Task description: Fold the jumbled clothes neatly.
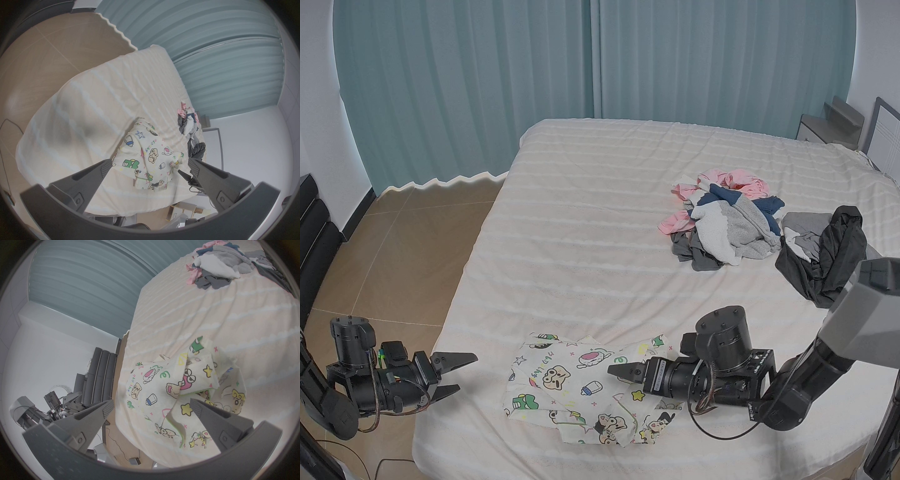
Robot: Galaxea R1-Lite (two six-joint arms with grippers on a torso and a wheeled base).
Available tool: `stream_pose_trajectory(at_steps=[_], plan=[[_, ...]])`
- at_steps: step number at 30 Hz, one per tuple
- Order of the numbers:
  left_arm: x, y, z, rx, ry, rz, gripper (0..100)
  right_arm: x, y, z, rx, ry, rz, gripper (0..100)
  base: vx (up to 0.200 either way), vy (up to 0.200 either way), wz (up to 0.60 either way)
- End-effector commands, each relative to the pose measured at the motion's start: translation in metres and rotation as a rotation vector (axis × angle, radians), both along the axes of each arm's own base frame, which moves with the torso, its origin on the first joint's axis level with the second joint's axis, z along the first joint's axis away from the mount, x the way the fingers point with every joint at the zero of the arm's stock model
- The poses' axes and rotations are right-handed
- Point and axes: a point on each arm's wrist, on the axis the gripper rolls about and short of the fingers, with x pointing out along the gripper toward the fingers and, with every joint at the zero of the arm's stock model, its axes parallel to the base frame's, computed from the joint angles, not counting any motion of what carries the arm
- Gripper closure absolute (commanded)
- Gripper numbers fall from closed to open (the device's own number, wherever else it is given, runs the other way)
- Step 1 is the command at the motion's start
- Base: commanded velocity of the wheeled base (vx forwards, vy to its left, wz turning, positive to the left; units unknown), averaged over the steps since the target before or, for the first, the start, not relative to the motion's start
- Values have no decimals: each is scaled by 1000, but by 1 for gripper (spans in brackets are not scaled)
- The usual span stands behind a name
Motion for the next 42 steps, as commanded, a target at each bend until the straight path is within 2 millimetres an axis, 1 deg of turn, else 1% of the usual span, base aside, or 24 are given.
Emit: stream_pose_trajectory(at_steps=[1,3,10,14,17,20,23,27,28,31,37,40,42], plan=[[1,2,-14,-3,72,9,0,1,10,-27,-47,39,10,0,0,0,0],[2,3,-15,-2,74,11,0,5,17,-32,-44,20,-1,0,0,0,0],[2,3,-15,-1,73,13,0,8,26,-33,-27,-14,1,0,0,0,0],[3,7,-14,-3,69,29,0,7,32,-38,-30,-10,11,0,0,0,0],[4,7,-15,-3,70,30,0,9,35,-46,-39,0,12,0,0,0,0],[4,7,-15,-4,69,29,0,11,37,-46,-32,-6,13,0,0,0,0],[5,9,-16,-7,58,33,0,14,43,-41,-12,-26,17,0,0,0,0],[6,9,-18,-5,54,35,0,12,50,-39,-5,-33,36,0,0,0,0],[7,9,-18,-4,55,35,0,11,52,-41,-7,-32,39,100,0,0,0],[7,10,-18,-4,53,38,0,11,53,-45,-14,-26,41,100,0,0,0],[7,12,-18,-5,52,49,0,6,47,-47,-38,-15,34,100,0,0,0],[7,12,-18,-5,53,49,0,4,45,-46,-43,-12,31,100,0,0,0],[7,12,-18,-5,53,50,0,1,41,-38,-38,-19,31,100,0,0,0]])
